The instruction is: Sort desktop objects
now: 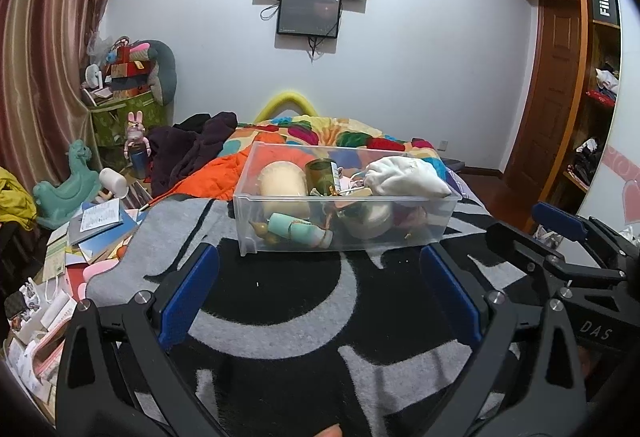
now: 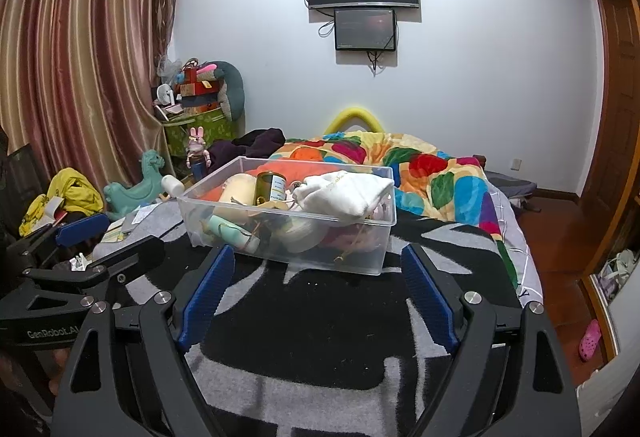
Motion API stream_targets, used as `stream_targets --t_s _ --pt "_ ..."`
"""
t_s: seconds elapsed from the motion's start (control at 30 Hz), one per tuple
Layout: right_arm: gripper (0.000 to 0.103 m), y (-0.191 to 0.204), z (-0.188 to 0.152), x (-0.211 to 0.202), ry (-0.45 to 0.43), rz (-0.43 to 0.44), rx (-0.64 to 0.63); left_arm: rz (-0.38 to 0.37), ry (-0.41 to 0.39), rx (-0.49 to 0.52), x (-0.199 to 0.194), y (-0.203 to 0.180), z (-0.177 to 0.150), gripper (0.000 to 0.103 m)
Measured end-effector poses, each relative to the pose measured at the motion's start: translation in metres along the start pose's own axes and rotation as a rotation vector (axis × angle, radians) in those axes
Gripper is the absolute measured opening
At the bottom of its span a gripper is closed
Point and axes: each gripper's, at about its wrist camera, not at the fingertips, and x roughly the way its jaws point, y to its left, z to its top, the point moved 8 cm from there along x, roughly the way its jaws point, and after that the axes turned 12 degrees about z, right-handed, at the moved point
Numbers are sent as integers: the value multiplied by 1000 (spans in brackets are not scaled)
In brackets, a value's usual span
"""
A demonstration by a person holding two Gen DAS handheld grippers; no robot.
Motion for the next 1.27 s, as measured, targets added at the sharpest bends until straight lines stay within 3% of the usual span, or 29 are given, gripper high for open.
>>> stream_targets --t_s 0.7,1.1,1.27 --pt "84 -9 -2 1 2 36 57 -11 -18 40 -7 -10 0 102" --pt "99 -10 2 -3 -24 33 57 -14 -29 -1 -6 -3 1 102" --pt "100 -9 2 -5 -29 32 50 -29 -44 -19 -9 0 4 102"
